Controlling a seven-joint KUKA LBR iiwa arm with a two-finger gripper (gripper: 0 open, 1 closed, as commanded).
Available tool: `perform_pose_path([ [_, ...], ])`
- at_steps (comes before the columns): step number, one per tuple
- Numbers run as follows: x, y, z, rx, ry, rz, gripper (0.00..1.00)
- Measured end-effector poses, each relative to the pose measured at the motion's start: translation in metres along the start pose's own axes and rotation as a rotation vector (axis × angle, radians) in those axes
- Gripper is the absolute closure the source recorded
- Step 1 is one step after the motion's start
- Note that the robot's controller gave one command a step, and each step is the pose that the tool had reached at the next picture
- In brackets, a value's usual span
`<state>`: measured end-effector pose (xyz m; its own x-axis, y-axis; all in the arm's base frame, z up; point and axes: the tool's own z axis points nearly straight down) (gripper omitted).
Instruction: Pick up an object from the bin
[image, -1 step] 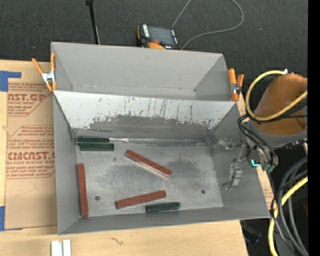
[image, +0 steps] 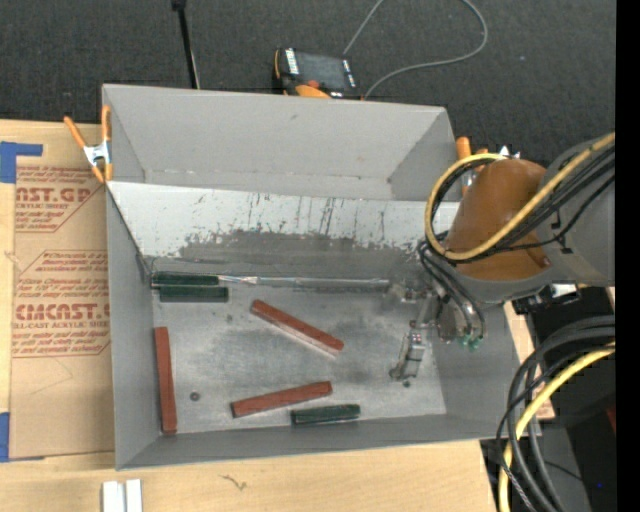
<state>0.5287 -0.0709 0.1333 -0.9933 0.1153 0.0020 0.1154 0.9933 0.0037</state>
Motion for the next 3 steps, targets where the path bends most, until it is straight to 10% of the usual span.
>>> perform_pose_path([
  [1, -0.030, 0.086, 0.064, -0.001, -0.001, -0.046, 0.00],
  [2, -0.031, 0.081, 0.060, 0.004, -0.004, -0.039, 1.00],
  [3, -0.038, 0.078, -0.096, 0.004, -0.013, -0.176, 1.00],
])
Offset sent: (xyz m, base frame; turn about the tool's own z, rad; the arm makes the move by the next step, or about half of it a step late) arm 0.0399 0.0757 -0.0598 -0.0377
